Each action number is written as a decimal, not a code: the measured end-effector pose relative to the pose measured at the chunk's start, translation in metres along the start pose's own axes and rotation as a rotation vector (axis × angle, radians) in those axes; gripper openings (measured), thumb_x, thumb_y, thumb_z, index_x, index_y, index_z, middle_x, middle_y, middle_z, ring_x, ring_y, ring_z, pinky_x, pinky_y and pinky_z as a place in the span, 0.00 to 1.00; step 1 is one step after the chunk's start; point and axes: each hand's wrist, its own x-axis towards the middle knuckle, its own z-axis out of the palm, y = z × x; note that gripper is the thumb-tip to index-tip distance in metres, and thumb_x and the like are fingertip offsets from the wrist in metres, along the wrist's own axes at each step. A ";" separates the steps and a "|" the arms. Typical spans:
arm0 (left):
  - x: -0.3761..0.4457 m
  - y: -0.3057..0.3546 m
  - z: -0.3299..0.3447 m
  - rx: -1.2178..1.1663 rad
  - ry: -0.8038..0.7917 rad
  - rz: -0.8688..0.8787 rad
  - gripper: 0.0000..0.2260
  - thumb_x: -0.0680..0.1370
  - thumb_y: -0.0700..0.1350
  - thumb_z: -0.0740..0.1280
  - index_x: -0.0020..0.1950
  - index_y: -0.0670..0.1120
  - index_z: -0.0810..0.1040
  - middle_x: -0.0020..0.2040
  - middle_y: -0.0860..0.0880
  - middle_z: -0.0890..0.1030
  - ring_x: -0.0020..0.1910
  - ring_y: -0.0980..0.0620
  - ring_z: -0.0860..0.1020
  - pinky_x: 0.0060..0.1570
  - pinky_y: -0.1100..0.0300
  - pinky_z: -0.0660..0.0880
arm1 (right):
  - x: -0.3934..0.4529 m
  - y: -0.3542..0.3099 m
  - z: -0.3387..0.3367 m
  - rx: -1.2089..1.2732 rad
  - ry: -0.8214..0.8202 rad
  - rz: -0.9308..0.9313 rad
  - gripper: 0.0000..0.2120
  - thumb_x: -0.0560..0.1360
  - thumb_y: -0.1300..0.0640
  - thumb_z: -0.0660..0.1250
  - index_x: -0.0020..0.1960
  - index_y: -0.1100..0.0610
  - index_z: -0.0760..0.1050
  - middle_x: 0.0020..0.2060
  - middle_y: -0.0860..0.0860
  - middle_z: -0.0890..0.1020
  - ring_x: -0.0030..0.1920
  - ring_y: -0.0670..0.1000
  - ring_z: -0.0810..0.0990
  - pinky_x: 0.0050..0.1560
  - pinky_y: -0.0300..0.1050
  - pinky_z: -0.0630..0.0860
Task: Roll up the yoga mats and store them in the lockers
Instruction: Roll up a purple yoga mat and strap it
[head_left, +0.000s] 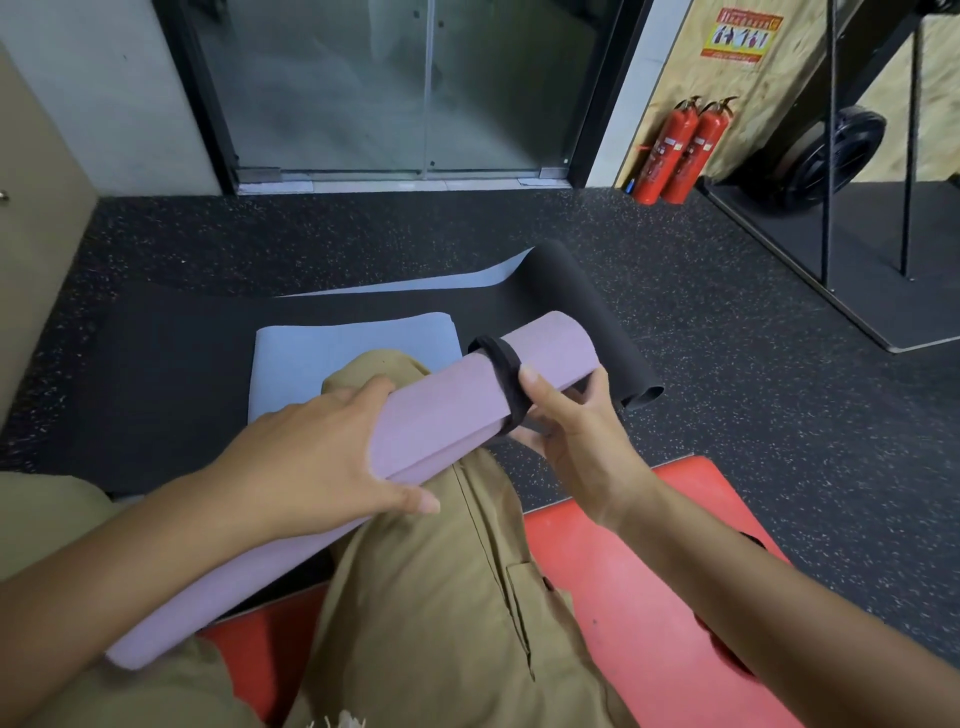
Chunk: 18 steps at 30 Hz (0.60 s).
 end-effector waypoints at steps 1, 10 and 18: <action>-0.001 -0.001 0.001 -0.006 0.016 -0.002 0.43 0.63 0.80 0.67 0.68 0.57 0.61 0.65 0.57 0.73 0.57 0.49 0.76 0.54 0.50 0.76 | 0.001 -0.003 0.001 -0.012 -0.011 -0.013 0.37 0.70 0.51 0.80 0.73 0.49 0.64 0.69 0.54 0.78 0.66 0.57 0.80 0.60 0.61 0.81; -0.005 -0.022 -0.026 -0.044 0.187 -0.030 0.44 0.63 0.77 0.69 0.72 0.63 0.56 0.69 0.59 0.71 0.61 0.49 0.75 0.51 0.51 0.72 | 0.026 -0.037 0.034 -0.130 -0.045 -0.142 0.40 0.68 0.48 0.81 0.73 0.47 0.63 0.68 0.52 0.78 0.64 0.54 0.81 0.62 0.57 0.80; -0.017 -0.073 -0.072 0.052 0.356 -0.135 0.42 0.64 0.75 0.71 0.72 0.65 0.57 0.66 0.58 0.72 0.61 0.46 0.77 0.50 0.51 0.71 | 0.057 -0.056 0.093 -0.279 -0.168 -0.185 0.37 0.68 0.48 0.79 0.72 0.51 0.66 0.64 0.53 0.81 0.60 0.54 0.84 0.61 0.56 0.81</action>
